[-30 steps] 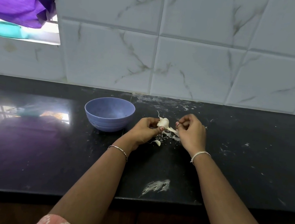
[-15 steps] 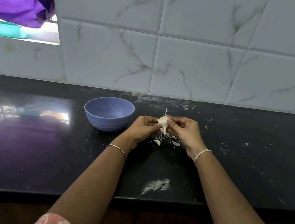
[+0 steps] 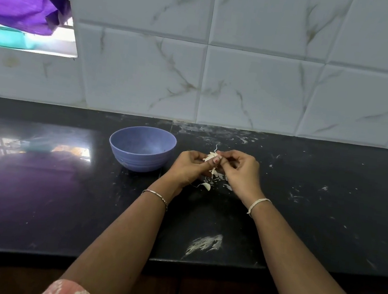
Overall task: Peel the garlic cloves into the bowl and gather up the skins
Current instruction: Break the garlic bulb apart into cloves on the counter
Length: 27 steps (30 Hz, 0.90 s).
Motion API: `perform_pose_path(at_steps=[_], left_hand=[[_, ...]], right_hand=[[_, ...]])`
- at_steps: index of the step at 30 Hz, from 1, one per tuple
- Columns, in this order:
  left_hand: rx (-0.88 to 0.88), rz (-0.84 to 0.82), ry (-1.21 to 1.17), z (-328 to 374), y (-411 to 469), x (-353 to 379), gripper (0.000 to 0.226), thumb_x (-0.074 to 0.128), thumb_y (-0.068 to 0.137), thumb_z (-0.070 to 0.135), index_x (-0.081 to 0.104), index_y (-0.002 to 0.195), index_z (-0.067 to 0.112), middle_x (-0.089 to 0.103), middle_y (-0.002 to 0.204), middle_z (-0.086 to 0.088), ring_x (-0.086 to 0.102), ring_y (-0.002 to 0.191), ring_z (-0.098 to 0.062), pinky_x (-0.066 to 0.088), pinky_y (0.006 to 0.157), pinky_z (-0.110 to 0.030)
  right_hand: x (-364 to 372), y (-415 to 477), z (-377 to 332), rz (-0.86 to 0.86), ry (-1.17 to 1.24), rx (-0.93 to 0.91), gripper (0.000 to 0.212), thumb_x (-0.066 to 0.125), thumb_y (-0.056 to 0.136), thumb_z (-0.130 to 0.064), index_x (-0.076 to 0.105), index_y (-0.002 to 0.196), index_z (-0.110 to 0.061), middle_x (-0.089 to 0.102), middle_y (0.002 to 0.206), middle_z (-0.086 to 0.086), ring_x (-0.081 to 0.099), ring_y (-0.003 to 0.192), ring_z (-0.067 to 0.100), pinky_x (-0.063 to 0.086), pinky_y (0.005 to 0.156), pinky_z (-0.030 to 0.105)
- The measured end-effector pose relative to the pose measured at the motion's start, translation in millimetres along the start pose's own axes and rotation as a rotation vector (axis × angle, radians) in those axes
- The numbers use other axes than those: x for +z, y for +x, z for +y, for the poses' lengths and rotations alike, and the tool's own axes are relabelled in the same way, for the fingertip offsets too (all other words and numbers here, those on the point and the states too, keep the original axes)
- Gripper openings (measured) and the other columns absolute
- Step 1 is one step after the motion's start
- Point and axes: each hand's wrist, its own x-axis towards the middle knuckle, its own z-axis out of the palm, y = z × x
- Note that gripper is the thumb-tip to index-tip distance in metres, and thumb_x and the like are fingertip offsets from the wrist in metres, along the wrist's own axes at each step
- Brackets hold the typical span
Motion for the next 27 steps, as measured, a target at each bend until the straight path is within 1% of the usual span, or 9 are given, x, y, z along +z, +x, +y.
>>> perform_pose_path(at_steps=[3,5,8,10,15,16,18,21,27], left_hand=[[0.006,-0.009,0.022,-0.9,0.3,-0.2,0.031,0.069,0.09,0.025,0.065,0.109,0.001,0.072,0.088,-0.007,0.066,0.07,-0.009,0.055,0.064,-0.019],[0.011,-0.002,0.023,-1.8,0.3,-0.2,0.032,0.069,0.09,0.024,0.065,0.11,0.0,0.071,0.094,-0.011,0.065,0.076,-0.014,0.055,0.064,-0.019],[0.012,0.003,0.032,-1.2,-1.2,-1.2,0.03,0.069,0.09,0.024,0.065,0.11,0.001,0.071,0.092,-0.009,0.064,0.077,-0.014,0.054,0.06,-0.016],[0.002,-0.01,0.04,-0.4,-0.9,-3.6,0.033,0.069,0.089,0.026,0.066,0.111,0.002,0.072,0.094,-0.008,0.066,0.08,-0.014,0.054,0.062,-0.017],[-0.048,-0.08,0.042,0.8,1.0,-6.4,0.036,0.072,0.088,0.027,0.066,0.116,0.006,0.072,0.105,-0.011,0.065,0.089,-0.015,0.054,0.084,-0.03],[-0.055,-0.081,0.043,1.0,1.1,-6.1,0.035,0.072,0.088,0.026,0.066,0.116,0.006,0.072,0.103,-0.01,0.065,0.087,-0.014,0.054,0.083,-0.029],[-0.073,-0.06,0.021,1.0,1.5,-6.1,0.032,0.07,0.089,0.023,0.065,0.115,0.004,0.069,0.093,-0.008,0.063,0.079,-0.012,0.055,0.071,-0.023],[-0.112,-0.001,-0.047,-0.4,2.5,-8.1,0.026,0.062,0.095,0.018,0.065,0.111,-0.002,0.061,0.082,-0.008,0.054,0.068,-0.012,0.046,0.059,-0.022],[-0.143,0.074,0.03,-2.7,2.5,-10.4,0.027,0.048,0.1,0.018,0.063,0.115,0.002,0.06,0.091,-0.01,0.054,0.074,-0.013,0.046,0.064,-0.022]], right_hand=[[-1.8,-4.4,-4.1,0.035,-0.236,-0.165,0.013,0.067,0.089,-0.007,0.076,0.097,-0.011,0.074,0.087,0.001,0.066,0.072,0.005,0.056,0.071,0.02],[-2.8,-6.8,-7.9,0.048,-0.377,-0.272,0.013,0.065,0.089,-0.008,0.075,0.098,-0.009,0.073,0.088,0.004,0.064,0.073,0.012,0.052,0.069,0.022],[-1.5,-7.8,-11.4,0.035,-0.537,-0.328,0.015,0.059,0.093,-0.011,0.072,0.1,-0.009,0.071,0.094,0.006,0.064,0.082,0.021,0.05,0.073,0.031],[-1.2,-7.8,-12.0,0.043,-0.555,-0.327,0.017,0.057,0.094,-0.012,0.071,0.102,-0.009,0.071,0.096,0.006,0.065,0.085,0.022,0.051,0.076,0.034],[-4.3,-5.4,-10.1,0.105,-0.383,-0.255,0.013,0.06,0.093,-0.011,0.072,0.096,-0.011,0.072,0.089,0.003,0.067,0.08,0.018,0.056,0.075,0.036],[-4.6,-5.2,-10.0,0.089,-0.37,-0.233,0.013,0.06,0.093,-0.012,0.072,0.096,-0.012,0.072,0.088,0.002,0.067,0.08,0.017,0.056,0.075,0.036],[-6.4,-4.8,-9.4,0.055,-0.365,-0.197,0.013,0.06,0.094,-0.013,0.072,0.099,-0.013,0.073,0.088,-0.001,0.066,0.08,0.013,0.056,0.076,0.035],[-14.8,-3.4,-7.1,-0.036,-0.326,-0.118,0.012,0.058,0.096,-0.016,0.07,0.097,-0.018,0.071,0.08,-0.011,0.066,0.077,0.008,0.056,0.075,0.033],[-32.8,-18.6,-4.8,-0.335,-0.558,-0.15,0.011,0.061,0.094,-0.019,0.071,0.099,-0.02,0.069,0.089,-0.007,0.062,0.085,0.012,0.049,0.076,0.031]])
